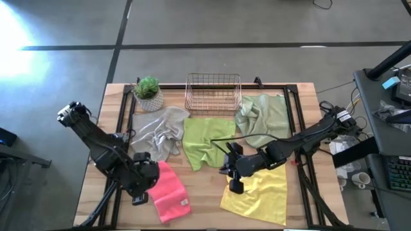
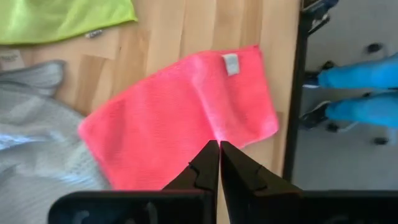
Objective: Fold microfiber towels
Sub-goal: Fold the pink towel
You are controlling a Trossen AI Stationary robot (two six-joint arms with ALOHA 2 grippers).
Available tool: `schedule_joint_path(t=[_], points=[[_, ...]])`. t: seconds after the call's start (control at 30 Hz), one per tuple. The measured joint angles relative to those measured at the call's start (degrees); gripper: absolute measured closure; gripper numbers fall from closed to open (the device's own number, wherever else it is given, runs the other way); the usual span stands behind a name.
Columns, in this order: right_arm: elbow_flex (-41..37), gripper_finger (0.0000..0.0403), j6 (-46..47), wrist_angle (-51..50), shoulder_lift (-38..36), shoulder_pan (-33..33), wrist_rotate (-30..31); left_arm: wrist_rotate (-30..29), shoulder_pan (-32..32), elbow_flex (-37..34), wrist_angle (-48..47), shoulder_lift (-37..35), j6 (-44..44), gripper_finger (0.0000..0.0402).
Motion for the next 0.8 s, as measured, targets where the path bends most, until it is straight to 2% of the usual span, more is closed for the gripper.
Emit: schedule_joint_path(t=[0.3, 0.43, 0.53, 0.63, 0.8], points=[[2.89, 0.0367, 3.04, 0.11, 0.00, 0.18, 1.55, -1.47, -7.03, 2.32, -6.09, 2.60, -1.70, 0.0402], [4.58, 0.0367, 3.05, 0.10, 0.00, 0.27, 1.59, -1.62, -9.97, 5.17, -8.38, 4.43, -2.96, 0.0402], [5.74, 0.0367, 3.04, 0.13, 0.00, 0.26, 1.60, -3.81, -12.00, 7.71, -9.83, 6.14, -2.99, 0.0402], [6.71, 0.0367, 3.02, 0.19, 0.00, 0.26, 1.60, -5.82, -13.12, 8.83, -10.10, 7.59, -2.65, 0.0402], [7.30, 0.0367, 3.01, 0.72, 0.00, 0.26, 1.70, -4.88, -13.05, 8.43, -10.09, 9.91, 1.52, 0.0401]])
